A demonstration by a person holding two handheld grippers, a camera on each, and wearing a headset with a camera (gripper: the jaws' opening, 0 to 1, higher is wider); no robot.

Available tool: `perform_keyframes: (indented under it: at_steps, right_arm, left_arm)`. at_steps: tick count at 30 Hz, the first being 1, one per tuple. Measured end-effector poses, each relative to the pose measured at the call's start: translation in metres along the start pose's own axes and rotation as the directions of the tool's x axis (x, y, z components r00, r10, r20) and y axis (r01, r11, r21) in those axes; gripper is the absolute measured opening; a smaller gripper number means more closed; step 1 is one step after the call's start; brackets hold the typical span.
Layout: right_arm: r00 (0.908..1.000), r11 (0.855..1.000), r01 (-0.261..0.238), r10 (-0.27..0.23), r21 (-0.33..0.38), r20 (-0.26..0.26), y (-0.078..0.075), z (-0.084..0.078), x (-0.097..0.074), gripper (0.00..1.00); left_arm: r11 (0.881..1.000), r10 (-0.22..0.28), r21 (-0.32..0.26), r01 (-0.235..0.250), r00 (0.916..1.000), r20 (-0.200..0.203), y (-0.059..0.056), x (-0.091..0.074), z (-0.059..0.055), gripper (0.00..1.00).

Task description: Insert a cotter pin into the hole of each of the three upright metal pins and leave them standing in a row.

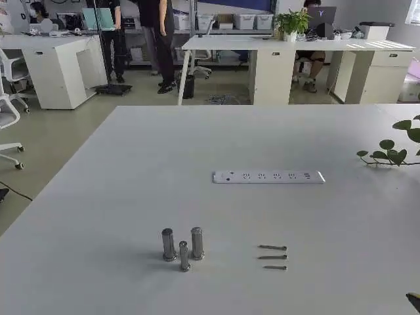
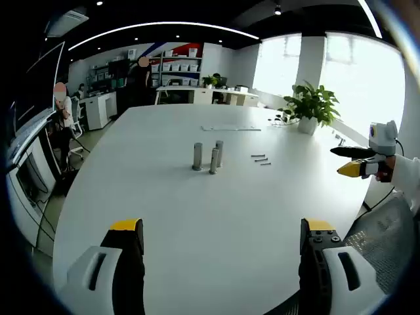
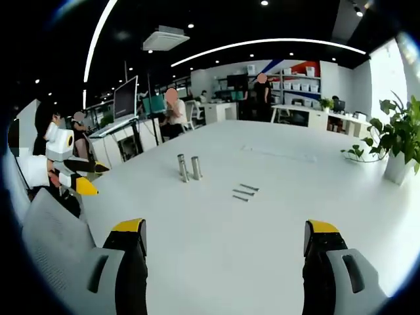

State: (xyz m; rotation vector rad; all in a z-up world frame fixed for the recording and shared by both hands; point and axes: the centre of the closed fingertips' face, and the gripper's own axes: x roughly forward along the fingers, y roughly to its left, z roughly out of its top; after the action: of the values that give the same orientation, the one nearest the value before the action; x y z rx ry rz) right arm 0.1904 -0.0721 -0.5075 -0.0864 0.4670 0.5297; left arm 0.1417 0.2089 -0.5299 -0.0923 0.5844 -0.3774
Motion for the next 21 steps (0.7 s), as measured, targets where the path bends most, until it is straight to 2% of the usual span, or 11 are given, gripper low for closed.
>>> perform_keyframes:
  at_steps: [7,9,21]
  right_arm:
    - [0.9999,1.000,-0.003,0.003,-0.006,-0.013,0.0013,-0.0023,0.0000,0.99]
    - [0.9999,1.000,0.001,-0.001,-0.009,-0.015,0.0009,-0.0023,0.0001,0.99]
    - [0.9998,1.000,0.009,-0.009,-0.007,-0.015,-0.0009,-0.0014,0.0024,0.99]
  left_arm:
    - [1.000,-0.004,-0.015,0.004,1.0000,-0.004,-0.0018,0.0003,-0.0017,0.99]
    - [1.000,-0.004,-0.021,0.004,0.9999,-0.016,-0.0020,0.0001,-0.0037,0.99]
    - [1.000,-0.006,-0.019,0.005,0.9997,-0.024,0.0003,0.0021,-0.0051,0.99]
